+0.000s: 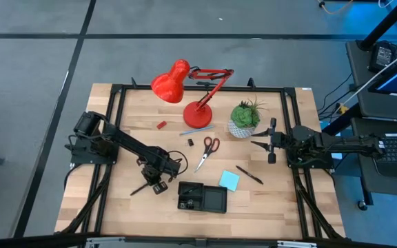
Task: Pick and place office supplies into organizer
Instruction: Put the bottom black pen into the black desk organizer
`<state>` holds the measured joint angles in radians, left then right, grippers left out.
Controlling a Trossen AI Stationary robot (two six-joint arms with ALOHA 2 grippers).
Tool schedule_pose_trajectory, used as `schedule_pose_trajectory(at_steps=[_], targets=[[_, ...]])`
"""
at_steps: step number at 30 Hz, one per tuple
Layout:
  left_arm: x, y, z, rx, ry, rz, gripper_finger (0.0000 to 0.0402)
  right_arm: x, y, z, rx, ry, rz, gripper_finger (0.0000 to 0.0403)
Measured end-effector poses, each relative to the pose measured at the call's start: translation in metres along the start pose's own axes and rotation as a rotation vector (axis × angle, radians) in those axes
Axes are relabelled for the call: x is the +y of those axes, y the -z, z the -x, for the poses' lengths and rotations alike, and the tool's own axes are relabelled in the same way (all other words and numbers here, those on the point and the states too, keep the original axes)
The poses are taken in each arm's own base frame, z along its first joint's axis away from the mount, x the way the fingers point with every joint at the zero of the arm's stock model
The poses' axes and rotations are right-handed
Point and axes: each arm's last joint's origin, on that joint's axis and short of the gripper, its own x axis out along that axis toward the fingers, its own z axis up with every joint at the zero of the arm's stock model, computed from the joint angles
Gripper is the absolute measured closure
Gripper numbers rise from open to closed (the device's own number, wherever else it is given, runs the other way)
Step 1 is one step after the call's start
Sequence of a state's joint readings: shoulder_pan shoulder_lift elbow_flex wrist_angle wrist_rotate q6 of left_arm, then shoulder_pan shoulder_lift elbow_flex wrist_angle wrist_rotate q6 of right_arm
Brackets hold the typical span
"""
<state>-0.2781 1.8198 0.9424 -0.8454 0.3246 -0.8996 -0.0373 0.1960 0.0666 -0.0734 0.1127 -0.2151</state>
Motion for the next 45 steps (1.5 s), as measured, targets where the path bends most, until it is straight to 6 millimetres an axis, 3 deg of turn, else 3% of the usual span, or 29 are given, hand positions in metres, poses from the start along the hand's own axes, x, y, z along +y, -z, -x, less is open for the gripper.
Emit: schedule_pose_trajectory(at_steps=[11,18,23,32,38,45], targets=[[-0.001,0.000,0.002,-0.016,-0.009,-0.102,0.0376,0.000,0.001,0.000,0.005,-0.001,0.003,0.0280],[-0.005,0.002,0.017,-0.098,-0.023,-0.159,0.0378,0.000,0.001,0.000,0.006,-0.001,0.004,0.0280],[-0.003,0.003,0.031,-0.250,-0.068,-0.165,0.0379,0.000,0.001,0.000,0.007,-0.001,0.007,0.0280],[0.003,0.021,0.074,-0.492,-0.014,-0.160,0.0379,0.000,0.001,0.000,0.006,-0.001,0.005,0.0280],[0.007,0.036,0.113,-0.781,0.069,-0.181,0.0379,0.000,0.000,0.000,0.000,0.000,0.004,0.0280],[-0.002,0.052,0.149,-1.115,0.186,-0.327,0.0379,0.000,0.000,0.000,-0.001,0.000,0.003,0.0280]])
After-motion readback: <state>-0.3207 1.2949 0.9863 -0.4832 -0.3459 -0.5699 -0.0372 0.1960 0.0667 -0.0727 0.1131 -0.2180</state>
